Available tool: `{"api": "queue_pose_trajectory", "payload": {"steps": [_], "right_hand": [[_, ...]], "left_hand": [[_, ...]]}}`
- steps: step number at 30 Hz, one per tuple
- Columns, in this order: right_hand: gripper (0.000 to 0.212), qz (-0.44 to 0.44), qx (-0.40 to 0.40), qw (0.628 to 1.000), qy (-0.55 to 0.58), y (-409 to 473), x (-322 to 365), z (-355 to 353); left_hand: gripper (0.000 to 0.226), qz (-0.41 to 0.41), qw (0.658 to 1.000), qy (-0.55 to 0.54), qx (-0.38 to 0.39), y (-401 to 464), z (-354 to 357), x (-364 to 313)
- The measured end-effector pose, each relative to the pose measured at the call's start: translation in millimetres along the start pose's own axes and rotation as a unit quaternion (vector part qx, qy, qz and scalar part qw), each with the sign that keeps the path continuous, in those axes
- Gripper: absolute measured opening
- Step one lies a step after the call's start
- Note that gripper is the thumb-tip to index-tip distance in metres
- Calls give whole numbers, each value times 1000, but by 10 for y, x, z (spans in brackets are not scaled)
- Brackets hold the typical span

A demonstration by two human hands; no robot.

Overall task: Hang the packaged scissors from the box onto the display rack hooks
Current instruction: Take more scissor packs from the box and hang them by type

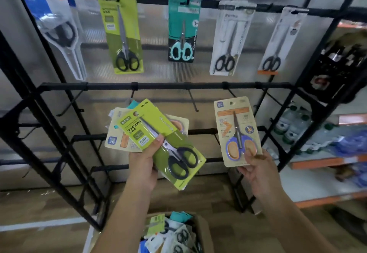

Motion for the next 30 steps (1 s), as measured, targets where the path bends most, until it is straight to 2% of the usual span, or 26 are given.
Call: {"api": "queue_pose_trajectory", "payload": {"steps": [4,9,12,19,28,30], "right_hand": [[30,-9,-39,999,25,414,120,-474],[17,8,-96,995,39,990,327,-1097],[13,15,-108,993,38,1284,399,-1384],[25,12,-60,998,-4,1650,472,-1752],[23,14,33,999,-4,1779,503,-1727],[22,14,30,999,4,1811,479,-1711]], "left_hand": [[45,1,1000,9,1,126,224,236],[38,5,1000,24,-9,306,658,561],[41,-13,999,44,-27,421,927,788],[43,-43,997,56,-44,601,1418,1323],[45,-32,996,55,-68,711,1630,1505],[47,-33,994,61,-80,705,1620,1507]]}}
Point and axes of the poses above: each hand's wrist, its own y-axis towards the middle knuckle, its own z-axis out of the palm, x = y × z, the point moved 5 cm from there along y, towards the middle knuckle, and after that the axes turned 2 degrees about -z, right-handed, at the moved point
